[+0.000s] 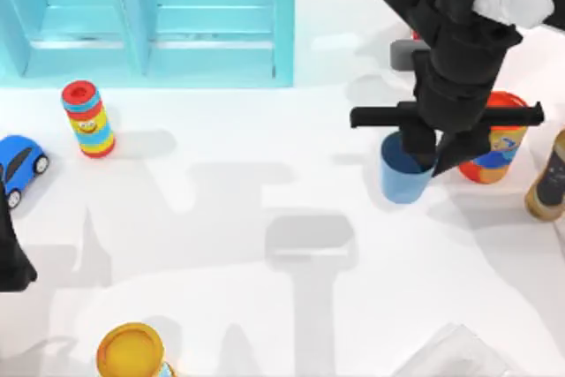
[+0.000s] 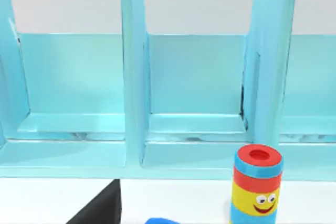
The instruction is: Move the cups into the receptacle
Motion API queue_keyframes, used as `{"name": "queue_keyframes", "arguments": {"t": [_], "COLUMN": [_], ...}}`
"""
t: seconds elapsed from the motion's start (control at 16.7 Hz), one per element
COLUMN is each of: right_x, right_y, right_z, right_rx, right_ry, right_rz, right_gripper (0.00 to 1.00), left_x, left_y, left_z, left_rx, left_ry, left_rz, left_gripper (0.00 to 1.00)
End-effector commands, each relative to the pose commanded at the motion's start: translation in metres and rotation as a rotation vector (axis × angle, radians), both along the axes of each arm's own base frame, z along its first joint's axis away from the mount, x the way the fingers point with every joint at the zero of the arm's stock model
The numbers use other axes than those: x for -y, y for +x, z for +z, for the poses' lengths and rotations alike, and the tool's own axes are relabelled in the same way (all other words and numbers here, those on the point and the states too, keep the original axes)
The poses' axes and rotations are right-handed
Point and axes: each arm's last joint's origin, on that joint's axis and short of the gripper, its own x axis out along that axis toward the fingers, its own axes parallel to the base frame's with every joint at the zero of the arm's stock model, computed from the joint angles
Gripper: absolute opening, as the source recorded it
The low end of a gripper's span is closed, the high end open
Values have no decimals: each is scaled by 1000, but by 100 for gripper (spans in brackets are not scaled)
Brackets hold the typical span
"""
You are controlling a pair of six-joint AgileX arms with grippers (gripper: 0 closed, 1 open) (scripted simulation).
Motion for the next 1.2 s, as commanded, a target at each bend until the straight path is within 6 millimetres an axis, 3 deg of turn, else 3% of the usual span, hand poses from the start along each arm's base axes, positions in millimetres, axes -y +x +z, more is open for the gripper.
{"name": "queue_keyframes", "arguments": {"t": [0.18,0.48,0.6,0.72,0.84,0.96,1.08,1.2], "right_x": [31,32,41,64,106,166,231,291], "right_y": [-3,-3,7,24,41,51,46,28], "right_z": [26,27,37,55,73,85,89,85], "right_rx": [-3,1,50,137,229,287,288,231], "right_ry": [-1,0,40,95,122,105,60,19], "right_rz": [-3,-1,2,9,17,22,23,18], "right_gripper": [0,0,0,0,0,0,0,0], "left_x": [0,0,0,0,0,0,0,0], "left_y": [0,0,0,0,0,0,0,0], "left_z": [0,0,0,0,0,0,0,0], "left_rx": [0,0,0,0,0,0,0,0], "left_ry": [0,0,0,0,0,0,0,0], "left_rz": [0,0,0,0,0,0,0,0], "left_gripper": [100,100,100,100,100,100,100,100]}}
